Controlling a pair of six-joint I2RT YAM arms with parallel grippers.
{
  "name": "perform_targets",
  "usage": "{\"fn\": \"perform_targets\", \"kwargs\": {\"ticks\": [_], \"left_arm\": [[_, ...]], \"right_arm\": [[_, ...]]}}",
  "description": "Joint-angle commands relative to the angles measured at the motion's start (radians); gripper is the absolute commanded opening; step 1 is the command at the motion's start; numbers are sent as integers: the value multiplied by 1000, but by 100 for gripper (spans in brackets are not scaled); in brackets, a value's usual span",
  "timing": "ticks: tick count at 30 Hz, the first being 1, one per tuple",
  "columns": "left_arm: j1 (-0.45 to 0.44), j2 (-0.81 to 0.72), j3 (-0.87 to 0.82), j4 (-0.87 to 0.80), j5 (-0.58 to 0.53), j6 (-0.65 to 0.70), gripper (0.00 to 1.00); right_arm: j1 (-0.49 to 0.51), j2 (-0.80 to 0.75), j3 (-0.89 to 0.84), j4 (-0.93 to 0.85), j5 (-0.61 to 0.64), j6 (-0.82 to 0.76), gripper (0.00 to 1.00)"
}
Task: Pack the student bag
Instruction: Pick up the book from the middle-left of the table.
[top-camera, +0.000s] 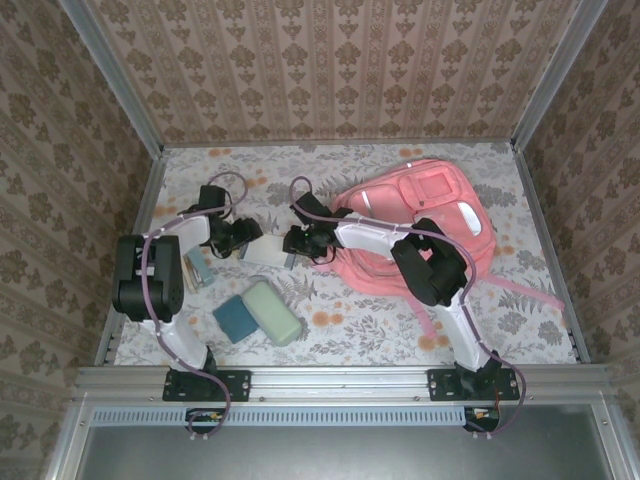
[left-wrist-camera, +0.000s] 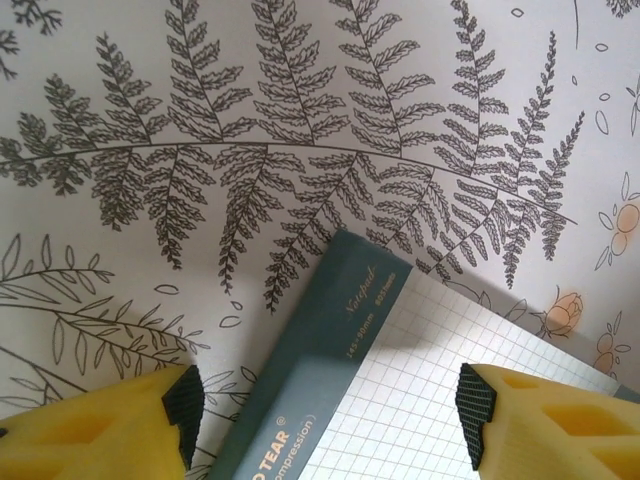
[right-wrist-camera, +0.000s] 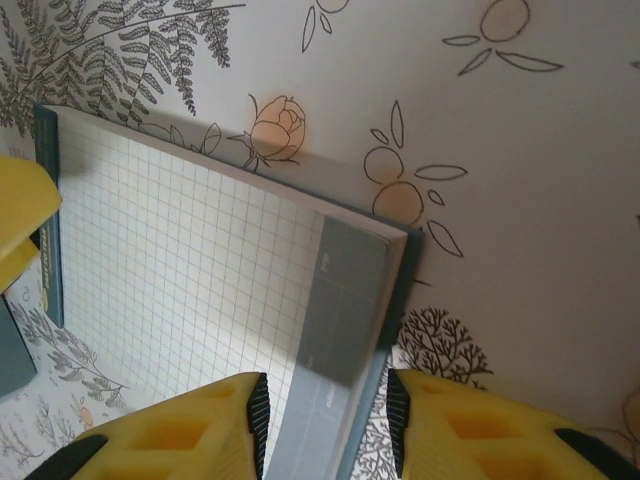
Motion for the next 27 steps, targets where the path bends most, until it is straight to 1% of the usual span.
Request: {"fn": "perform_targets", "kwargs": {"ticks": [1, 7, 11, 15, 18, 21, 24, 26, 27], "left_arm": [[-20, -38, -54, -51, 50, 8, 70], [-33, -90, -117, -47, 135, 15, 67], [-46, -156, -148, -25, 238, 1, 63], [-49, -241, -194, 53, 374, -42, 61], [-49, -294, -217, 95, 440, -68, 60], [-43, -327, -233, 108, 449, -77, 57], [-38, -326, -228, 86, 431, -67, 53], [-36, -318, -224, 74, 418, -62, 48], [-36, -316, -223, 68, 407, -59, 41]], "right_arm": [[-4, 42, 34, -19, -33, 20, 39], [-4, 50, 29, -15, -39, 15, 39], [-4, 47, 20, -8, -46, 15, 39], [-4, 41, 9, 3, -51, 15, 39], [-4, 33, -1, 6, -48, 17, 39], [-4, 27, -12, 11, -46, 19, 39], [-4, 19, -20, 17, -44, 20, 39], [-4, 11, -28, 18, -40, 18, 38], [-4, 5, -32, 20, -39, 16, 38]]}}
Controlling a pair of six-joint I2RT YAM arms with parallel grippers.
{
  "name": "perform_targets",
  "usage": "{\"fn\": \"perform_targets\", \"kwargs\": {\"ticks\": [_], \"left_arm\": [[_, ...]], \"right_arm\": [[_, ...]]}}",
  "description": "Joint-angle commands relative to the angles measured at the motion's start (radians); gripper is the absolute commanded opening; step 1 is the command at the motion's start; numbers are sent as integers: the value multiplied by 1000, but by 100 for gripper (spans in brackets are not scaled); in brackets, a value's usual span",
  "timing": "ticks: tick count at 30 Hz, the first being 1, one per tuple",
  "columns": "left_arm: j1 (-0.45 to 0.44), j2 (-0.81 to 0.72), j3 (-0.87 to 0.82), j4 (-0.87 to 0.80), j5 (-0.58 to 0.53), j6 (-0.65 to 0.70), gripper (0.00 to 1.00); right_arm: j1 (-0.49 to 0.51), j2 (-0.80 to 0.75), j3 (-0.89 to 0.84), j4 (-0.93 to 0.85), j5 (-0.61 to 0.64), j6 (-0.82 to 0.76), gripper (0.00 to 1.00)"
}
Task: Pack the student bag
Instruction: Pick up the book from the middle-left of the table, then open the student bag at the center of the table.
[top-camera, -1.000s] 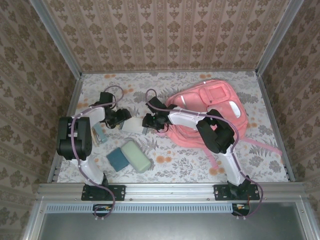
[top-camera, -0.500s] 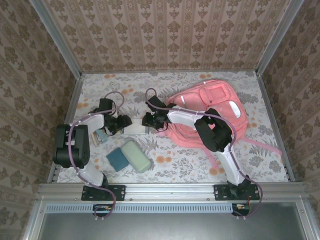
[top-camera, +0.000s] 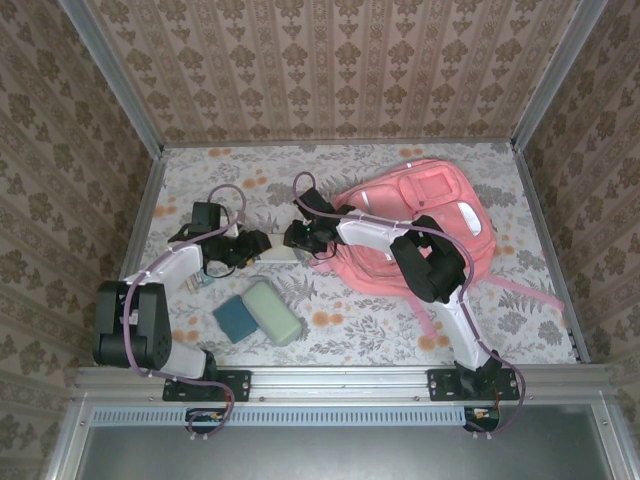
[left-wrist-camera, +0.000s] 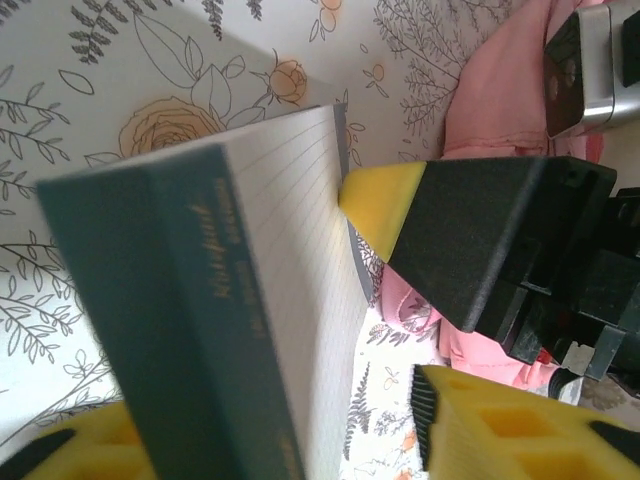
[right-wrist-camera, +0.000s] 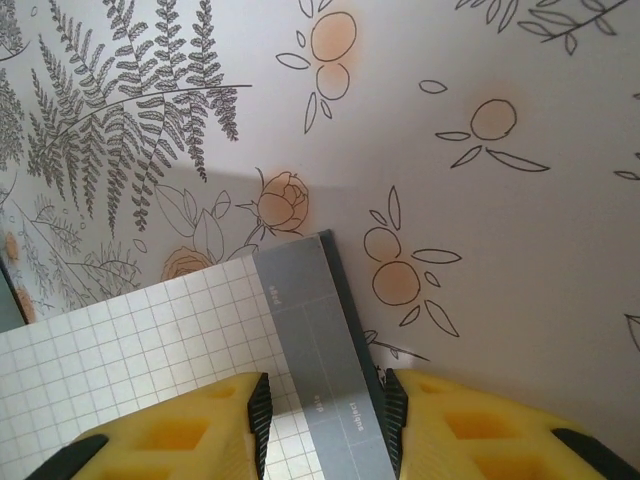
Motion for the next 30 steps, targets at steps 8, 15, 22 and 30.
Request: {"fn": "perform_targets", "kwargs": {"ticks": [8, 15, 22, 30], "left_arm": [[17, -39, 11, 8, 7, 1, 11], [17, -107, 6, 31, 5, -37, 2], [16, -188, -8, 62, 12, -89, 2], [15, -237, -6, 50, 16, -107, 2]], "right_arm": [[18, -149, -11, -142, 79, -126, 41], [-9, -328, -32, -388, 337, -343, 47], [-58, -436, -160, -479, 512, -519, 55], [-72, -364, -223, -480, 526, -590, 52]]}}
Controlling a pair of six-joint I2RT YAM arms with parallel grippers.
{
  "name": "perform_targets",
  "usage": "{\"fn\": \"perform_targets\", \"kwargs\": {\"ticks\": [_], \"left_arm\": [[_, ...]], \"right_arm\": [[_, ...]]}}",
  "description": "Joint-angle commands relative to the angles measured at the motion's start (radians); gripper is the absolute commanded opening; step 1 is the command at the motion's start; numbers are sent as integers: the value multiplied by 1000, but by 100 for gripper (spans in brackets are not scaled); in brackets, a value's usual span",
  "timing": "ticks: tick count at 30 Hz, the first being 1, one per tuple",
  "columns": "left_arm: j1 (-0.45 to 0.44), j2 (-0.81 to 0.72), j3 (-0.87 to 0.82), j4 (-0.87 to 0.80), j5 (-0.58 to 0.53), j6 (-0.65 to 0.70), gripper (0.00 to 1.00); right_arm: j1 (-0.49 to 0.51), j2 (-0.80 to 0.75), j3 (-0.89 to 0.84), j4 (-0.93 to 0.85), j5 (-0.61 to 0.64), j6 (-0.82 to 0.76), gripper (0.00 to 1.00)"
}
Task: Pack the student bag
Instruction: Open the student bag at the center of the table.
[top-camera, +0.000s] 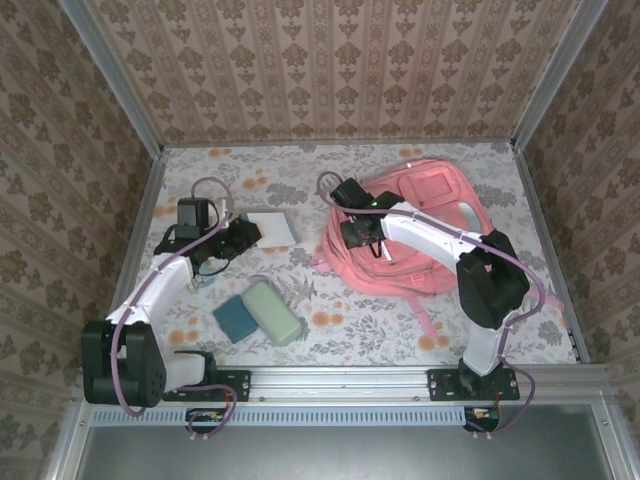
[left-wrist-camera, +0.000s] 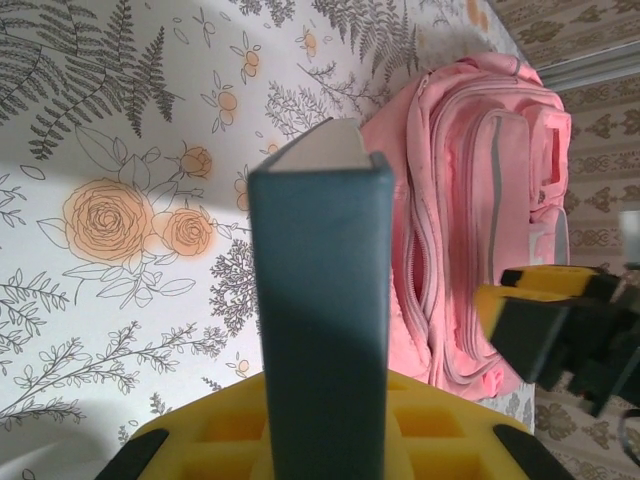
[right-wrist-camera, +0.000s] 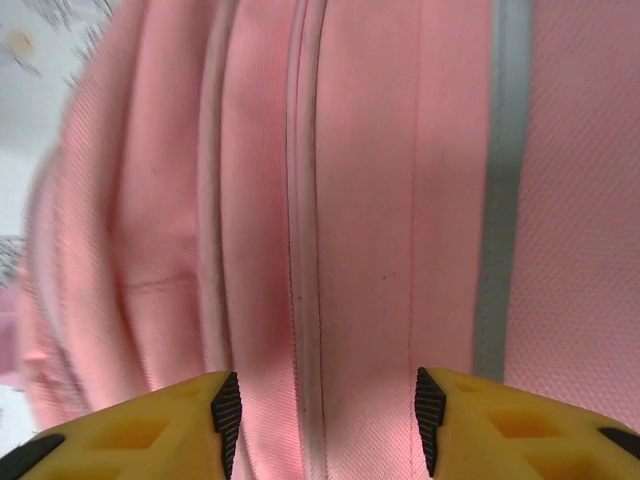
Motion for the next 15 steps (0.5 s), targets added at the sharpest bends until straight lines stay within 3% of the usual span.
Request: {"fn": "perform_targets", "kwargs": {"ticks": [1, 5, 8, 9, 15], "left_arm": [[3, -36, -6, 19, 22, -19, 2], [-1, -58, -4, 2, 24, -21, 2], [-7, -74, -6, 4, 19, -32, 1], [-9, -79, -7, 8, 16, -41, 1], [-70, -87, -12, 73, -57, -121, 0]], "right_arm": [[5, 48, -9, -24, 50, -48, 50], [5, 77, 16, -30, 55, -51, 35], [5, 57, 40, -41, 86, -61, 5], [5, 42, 51, -48, 96, -62, 0], [-1, -86, 143, -58, 77, -89, 0]]}}
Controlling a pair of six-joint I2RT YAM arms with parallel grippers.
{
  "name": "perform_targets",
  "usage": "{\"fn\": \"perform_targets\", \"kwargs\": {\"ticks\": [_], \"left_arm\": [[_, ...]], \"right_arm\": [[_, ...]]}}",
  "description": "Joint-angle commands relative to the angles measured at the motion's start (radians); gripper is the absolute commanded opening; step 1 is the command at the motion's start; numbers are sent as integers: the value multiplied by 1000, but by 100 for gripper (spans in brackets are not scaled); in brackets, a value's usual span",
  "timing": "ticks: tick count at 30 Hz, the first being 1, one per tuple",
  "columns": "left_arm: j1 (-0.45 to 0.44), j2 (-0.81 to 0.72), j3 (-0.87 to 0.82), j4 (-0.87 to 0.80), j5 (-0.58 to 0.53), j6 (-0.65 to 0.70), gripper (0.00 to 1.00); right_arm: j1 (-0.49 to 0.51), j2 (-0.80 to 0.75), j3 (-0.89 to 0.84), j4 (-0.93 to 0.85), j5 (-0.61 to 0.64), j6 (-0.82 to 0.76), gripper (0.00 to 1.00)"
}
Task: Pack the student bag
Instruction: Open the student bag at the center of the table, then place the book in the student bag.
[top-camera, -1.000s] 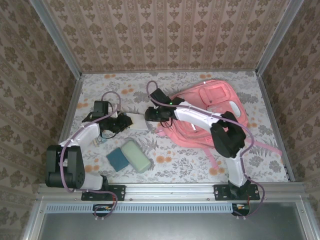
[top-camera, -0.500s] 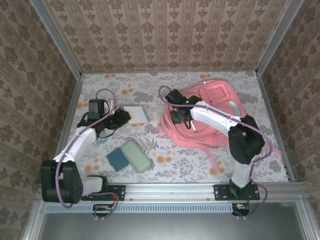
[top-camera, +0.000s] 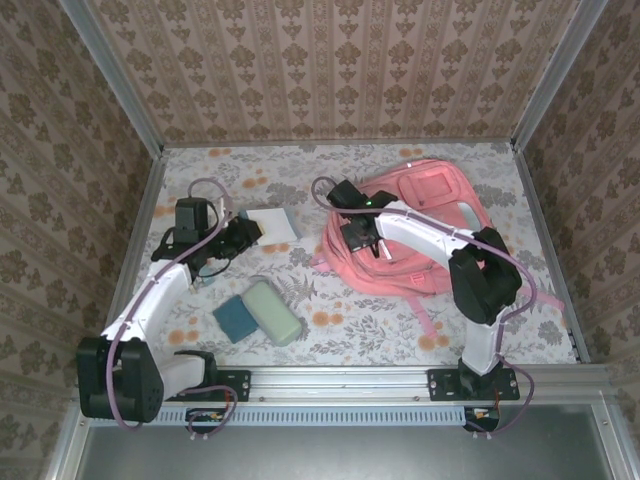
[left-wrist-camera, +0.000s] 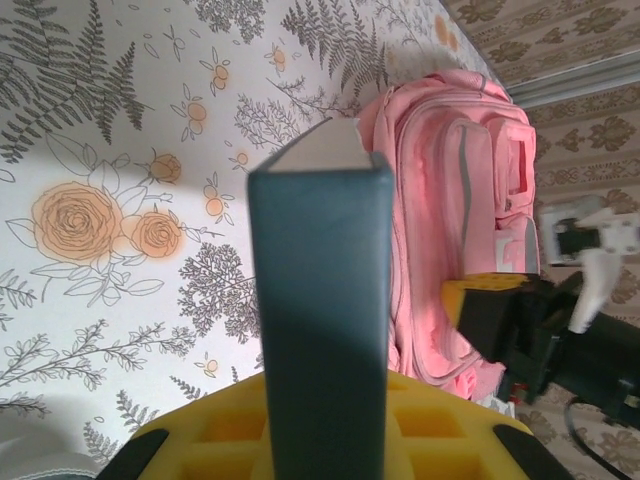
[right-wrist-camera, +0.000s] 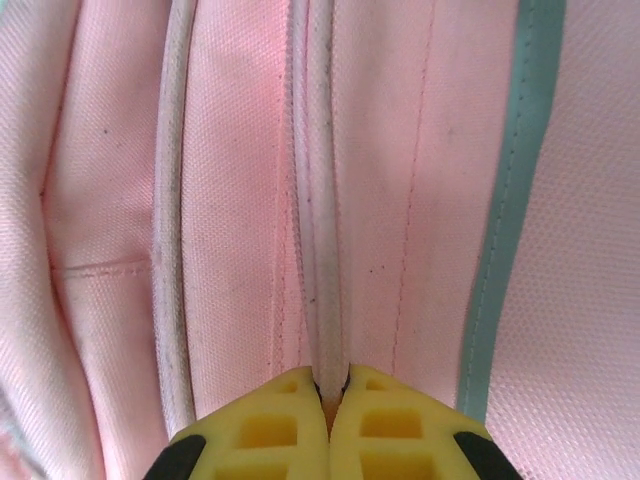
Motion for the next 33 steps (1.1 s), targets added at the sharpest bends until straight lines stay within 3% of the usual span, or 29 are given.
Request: {"fn": "perform_targets", "kwargs": {"ticks": [1, 8, 18, 28, 33], "left_arm": [[-49, -13, 3, 67, -42, -62, 0], [-194, 45, 32, 200, -135, -164, 0], [-386, 265, 147, 412, -243, -275, 0], [-521, 500, 357, 536, -266, -335, 0], [-579, 677, 510, 486, -261, -334, 0]], "right_arm": [[-7, -121, 114, -5, 24, -34, 0], [-89, -182, 268, -73, -85, -21, 0], [-242, -289, 284, 29, -480, 15, 0], [-318, -313, 253, 62, -581, 85, 0], [-322, -313, 240, 77, -611, 104, 0]]}}
